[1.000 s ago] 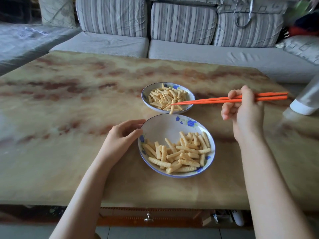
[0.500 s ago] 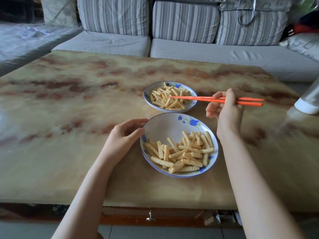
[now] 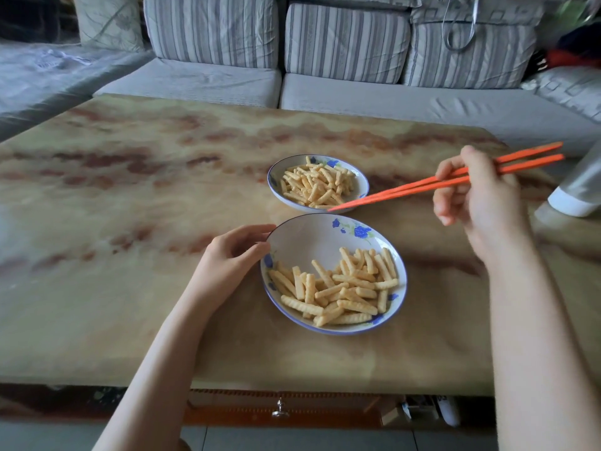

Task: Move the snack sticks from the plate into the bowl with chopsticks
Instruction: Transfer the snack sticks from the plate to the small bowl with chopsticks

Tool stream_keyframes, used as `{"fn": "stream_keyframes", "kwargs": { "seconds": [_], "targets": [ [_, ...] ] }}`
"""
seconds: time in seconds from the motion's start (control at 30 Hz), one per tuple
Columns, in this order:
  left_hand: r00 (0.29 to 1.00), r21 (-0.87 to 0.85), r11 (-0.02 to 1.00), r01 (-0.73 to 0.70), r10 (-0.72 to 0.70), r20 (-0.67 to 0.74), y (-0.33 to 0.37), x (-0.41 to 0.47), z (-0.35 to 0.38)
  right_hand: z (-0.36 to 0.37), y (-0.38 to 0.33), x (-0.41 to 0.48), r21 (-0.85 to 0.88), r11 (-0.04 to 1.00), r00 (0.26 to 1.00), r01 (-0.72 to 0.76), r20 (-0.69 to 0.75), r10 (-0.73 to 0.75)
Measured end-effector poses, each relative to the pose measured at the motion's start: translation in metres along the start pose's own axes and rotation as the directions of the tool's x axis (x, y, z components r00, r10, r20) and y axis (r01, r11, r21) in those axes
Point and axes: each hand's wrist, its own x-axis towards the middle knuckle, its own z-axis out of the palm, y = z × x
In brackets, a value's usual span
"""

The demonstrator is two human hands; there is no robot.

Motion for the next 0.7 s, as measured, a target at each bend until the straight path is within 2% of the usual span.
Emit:
{"fn": "stream_keyframes", "kwargs": {
  "seconds": [0.13,0.4,0.7],
  "targets": [
    [1.0,0.012,1.0,-0.001,0.001,-0.003,0.0,0.0,0.0,-0.018,-0.012,-0.006,-0.084,0.996,0.996,-0.029,0.077,0.035],
    [1.0,0.009,1.0,0.004,-0.004,-0.005,0.001,0.0,0.001,-0.029,-0.014,-0.01,-0.087,0.99,0.984,-0.113,0.126,0.123],
    [1.0,0.005,1.0,0.003,-0.003,0.0,0.002,-0.001,0.001,-0.028,-0.009,-0.011,-0.084,0.989,0.982,-0.125,0.13,0.135]
  ]
}}
